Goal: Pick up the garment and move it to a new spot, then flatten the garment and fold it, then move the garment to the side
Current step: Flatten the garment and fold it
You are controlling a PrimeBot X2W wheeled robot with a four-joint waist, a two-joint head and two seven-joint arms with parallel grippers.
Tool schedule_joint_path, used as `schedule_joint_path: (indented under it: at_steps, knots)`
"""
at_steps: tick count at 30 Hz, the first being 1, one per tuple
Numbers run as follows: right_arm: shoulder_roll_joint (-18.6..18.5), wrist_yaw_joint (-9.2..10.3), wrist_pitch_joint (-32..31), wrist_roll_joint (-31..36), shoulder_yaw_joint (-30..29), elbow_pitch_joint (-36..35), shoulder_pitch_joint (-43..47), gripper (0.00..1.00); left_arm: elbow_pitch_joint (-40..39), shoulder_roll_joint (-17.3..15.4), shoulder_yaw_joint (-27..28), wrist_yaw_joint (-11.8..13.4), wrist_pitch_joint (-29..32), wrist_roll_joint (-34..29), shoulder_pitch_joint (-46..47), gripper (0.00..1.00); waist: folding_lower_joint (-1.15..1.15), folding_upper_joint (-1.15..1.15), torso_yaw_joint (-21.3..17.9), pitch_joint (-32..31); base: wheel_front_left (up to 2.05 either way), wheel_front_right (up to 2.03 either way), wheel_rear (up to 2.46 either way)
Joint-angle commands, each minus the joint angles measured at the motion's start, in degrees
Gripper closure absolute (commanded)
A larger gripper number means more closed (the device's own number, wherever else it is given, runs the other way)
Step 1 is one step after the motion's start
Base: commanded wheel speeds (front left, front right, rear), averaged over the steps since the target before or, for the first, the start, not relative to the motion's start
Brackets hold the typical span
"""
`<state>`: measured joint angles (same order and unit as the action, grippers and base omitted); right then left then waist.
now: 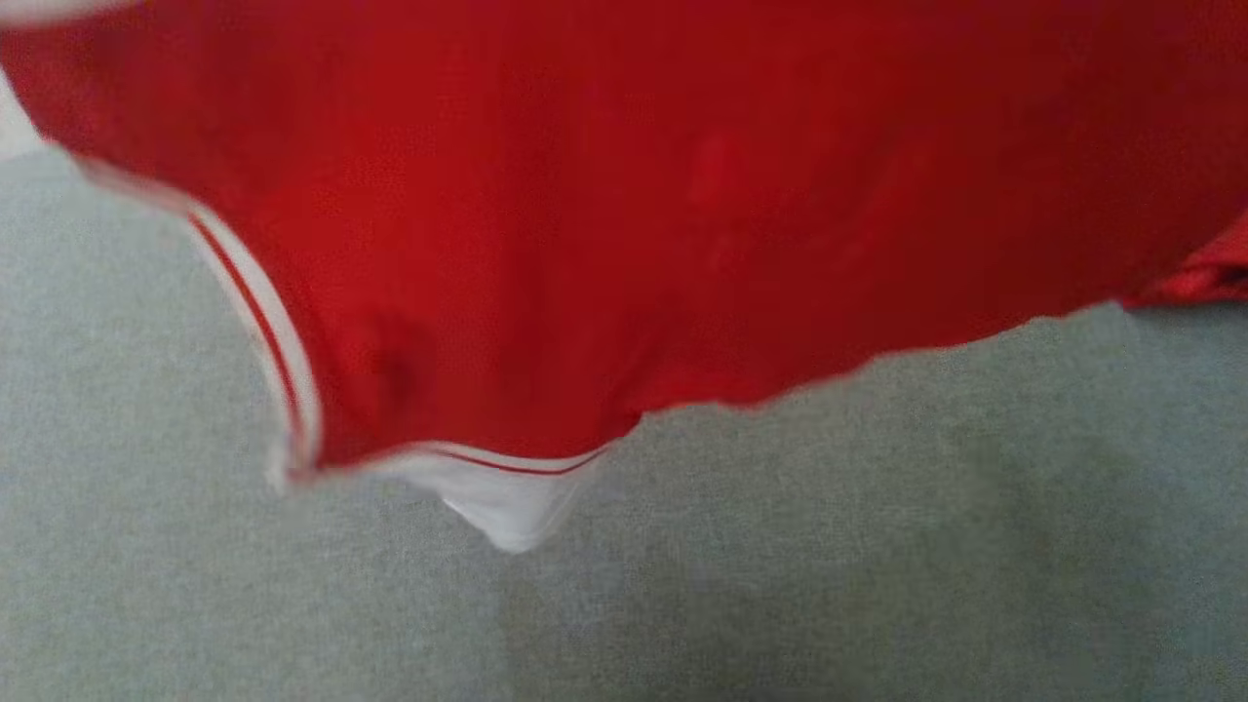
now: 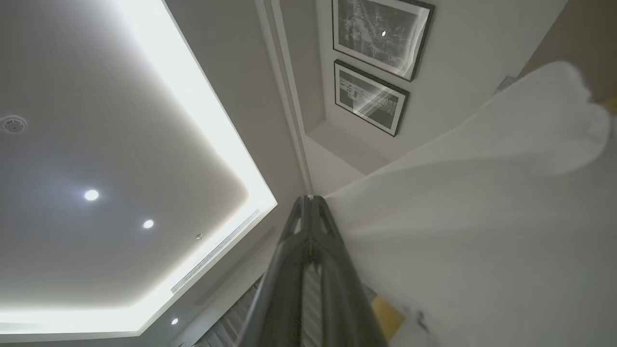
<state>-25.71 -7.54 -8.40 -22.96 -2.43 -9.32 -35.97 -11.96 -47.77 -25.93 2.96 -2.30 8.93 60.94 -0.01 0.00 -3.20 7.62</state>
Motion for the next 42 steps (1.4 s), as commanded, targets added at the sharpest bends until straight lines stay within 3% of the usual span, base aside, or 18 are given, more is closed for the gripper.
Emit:
schedule_joint_path:
  at_steps: [1, 6, 8, 13, 18, 25, 33, 36, 37, 42]
  knots:
    - [-1.2, 0.05, -1.0, -0.6, 2.3, 0.9, -4.5, 1.0, 2.4, -1.5, 2.3, -1.2, 0.7, -0.1, 5.1, 1.0, 0.01, 0.0, 0.3, 1.8, 0.0, 0.0, 0.0]
    - [-0.3, 0.05, -1.0, -1.6, 8.2, 10.1, -15.2, 1.0, 14.5, 1.8, -0.4, -5.2, -0.2, -1.3, 13.9, 1.0, 0.01, 0.0, 1.6, 8.2, 0.0, 0.0, 0.0]
    - [0.6, 0.05, -0.2, -1.4, 10.4, 14.0, -19.6, 1.0, 19.2, 3.2, -1.5, -5.7, -1.3, -2.7, 17.1, 1.0, 0.01, 0.0, 2.2, 11.3, 0.0, 0.0, 0.0]
    - [3.3, 0.05, 5.3, 1.2, 14.0, 24.0, -30.1, 1.0, 29.4, 6.5, -2.5, -4.7, -5.5, -6.0, 25.6, 1.0, 0.01, 0.0, 3.6, 17.7, 0.0, 0.0, 0.0]
    - [4.3, 0.05, 12.9, 5.9, 13.9, 32.5, -38.6, 1.0, 35.2, 9.8, -2.8, -1.7, -10.8, -8.9, 33.2, 1.0, 0.01, 0.0, 5.2, 20.7, 0.0, 0.0, 0.0]
    - [3.0, 0.05, 17.7, 10.4, 13.2, 39.6, -42.1, 1.0, 37.3, 12.1, -3.9, -2.7, -12.6, -7.9, 34.3, 1.0, 0.01, 0.0, 7.4, 22.8, 0.0, 0.0, 0.0]
    - [1.3, 0.05, 20.2, 9.8, 13.6, 45.1, -34.8, 1.0, 26.4, 9.1, -4.6, -3.0, -12.7, -4.5, 18.7, 1.0, 0.01, 0.0, 8.3, 23.8, 0.0, 0.0, 0.0]
    - [0.8, 0.05, 21.6, 7.8, 12.8, 45.4, -27.2, 1.0, 19.5, 6.5, -4.2, -0.7, -12.7, -3.3, 6.4, 1.0, 0.01, 0.0, 8.0, 21.7, 0.0, 0.0, 0.0]
    - [0.2, 0.05, 22.1, 6.6, 12.4, 44.3, -22.3, 1.0, 15.2, 5.4, -3.8, 0.9, -12.7, -2.5, -0.6, 1.0, 0.01, 0.0, 7.8, 20.0, 0.0, 0.0, 0.0]
    - [-1.2, 0.05, 22.8, 3.3, 10.4, 38.3, -7.0, 1.0, 6.1, 2.5, -3.9, 4.1, -12.7, -0.4, -19.6, 1.0, 0.01, 0.0, 7.0, 15.3, 0.0, 0.0, 0.0]
